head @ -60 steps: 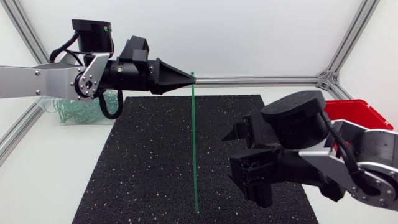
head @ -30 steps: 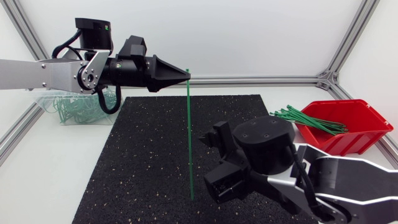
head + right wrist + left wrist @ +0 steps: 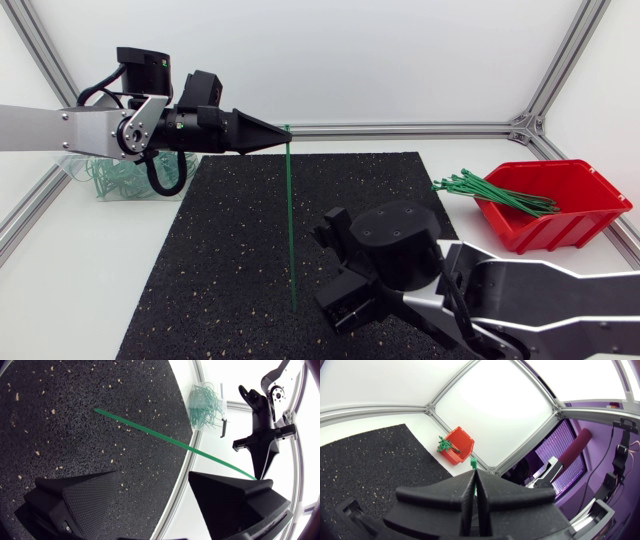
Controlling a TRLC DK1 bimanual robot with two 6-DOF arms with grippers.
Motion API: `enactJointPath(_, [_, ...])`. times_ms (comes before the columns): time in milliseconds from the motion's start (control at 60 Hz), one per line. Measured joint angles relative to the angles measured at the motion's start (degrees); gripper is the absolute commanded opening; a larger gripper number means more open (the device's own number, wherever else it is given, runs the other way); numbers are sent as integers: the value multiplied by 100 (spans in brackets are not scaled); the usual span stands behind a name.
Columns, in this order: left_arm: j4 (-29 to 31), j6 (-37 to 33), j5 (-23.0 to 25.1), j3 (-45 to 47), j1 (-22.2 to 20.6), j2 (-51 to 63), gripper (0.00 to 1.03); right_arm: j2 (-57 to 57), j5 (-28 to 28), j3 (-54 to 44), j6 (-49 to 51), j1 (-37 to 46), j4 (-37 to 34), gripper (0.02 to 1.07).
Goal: Take a green cable tie from the red box, thread the tail through the head to close it, then place it in the transparent bin on the left.
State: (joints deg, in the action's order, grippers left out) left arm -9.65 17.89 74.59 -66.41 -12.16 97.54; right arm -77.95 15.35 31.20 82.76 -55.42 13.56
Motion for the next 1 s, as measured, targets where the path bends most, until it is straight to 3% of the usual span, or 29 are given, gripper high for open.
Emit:
enactJointPath(317, [0, -1237, 4, 17, -68, 4, 3, -136, 142, 57, -2, -74, 17, 102])
enactJointPath(600, [155, -1499, 131, 15, -179, 422, 3, -326, 208, 125, 7, -74, 330, 102])
enactJointPath(1000, [942, -1517, 151, -133, -175, 413, 3, -1373, 516, -114, 951, -299, 2197, 102])
